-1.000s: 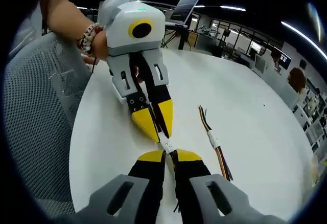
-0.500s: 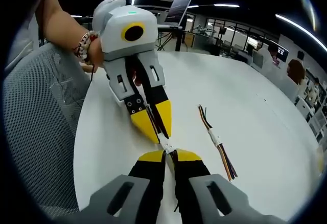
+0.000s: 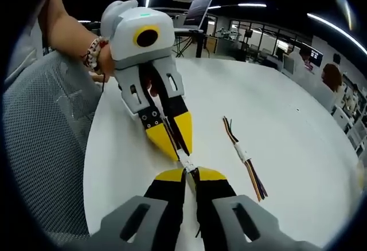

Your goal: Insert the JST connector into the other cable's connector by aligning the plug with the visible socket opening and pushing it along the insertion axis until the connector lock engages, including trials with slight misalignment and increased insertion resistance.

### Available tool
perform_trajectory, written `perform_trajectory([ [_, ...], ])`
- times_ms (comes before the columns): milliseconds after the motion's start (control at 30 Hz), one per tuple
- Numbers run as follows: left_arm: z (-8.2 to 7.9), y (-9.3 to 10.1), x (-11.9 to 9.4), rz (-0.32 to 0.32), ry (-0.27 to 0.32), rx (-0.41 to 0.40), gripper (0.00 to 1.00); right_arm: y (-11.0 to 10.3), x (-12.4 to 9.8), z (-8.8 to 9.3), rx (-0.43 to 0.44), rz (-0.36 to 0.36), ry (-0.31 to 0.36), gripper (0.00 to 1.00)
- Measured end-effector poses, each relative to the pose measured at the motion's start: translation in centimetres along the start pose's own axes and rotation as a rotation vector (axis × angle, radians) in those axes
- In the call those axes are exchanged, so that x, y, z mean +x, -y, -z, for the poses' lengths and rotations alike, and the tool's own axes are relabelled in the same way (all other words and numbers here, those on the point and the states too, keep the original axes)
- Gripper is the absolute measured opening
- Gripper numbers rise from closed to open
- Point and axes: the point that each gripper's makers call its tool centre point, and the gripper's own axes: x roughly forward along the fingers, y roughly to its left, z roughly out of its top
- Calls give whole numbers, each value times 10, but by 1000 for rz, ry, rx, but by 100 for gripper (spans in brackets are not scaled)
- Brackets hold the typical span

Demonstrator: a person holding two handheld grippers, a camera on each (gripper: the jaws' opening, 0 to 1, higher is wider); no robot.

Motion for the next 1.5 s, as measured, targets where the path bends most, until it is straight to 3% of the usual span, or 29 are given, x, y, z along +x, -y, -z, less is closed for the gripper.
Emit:
perform_trajectory([
  [67,-4,-3,-2,-24,11,25,0,4,-3,-3,2,10,14,4],
  [200,-10,-8,-4,-49,37,-7,1,9,-4,-5,11,33,33,4],
  [400,-9,-12,-3,-69,48,-26,8,8,0,-1,-10,36,11,4],
  [600,2,-19,-4,-94,21,-70,14,18,5,-1,-2,71,21,4],
  [933,22,-23,-2,-99,-21,-141,15,30,11,5,11,55,28,4],
  [1367,29,-32,-5,-131,-12,-229,16,32,17,15,30,49,10,5],
  [1500,29,-32,-5,-130,-9,-241,16,34,16,15,76,62,17,14],
])
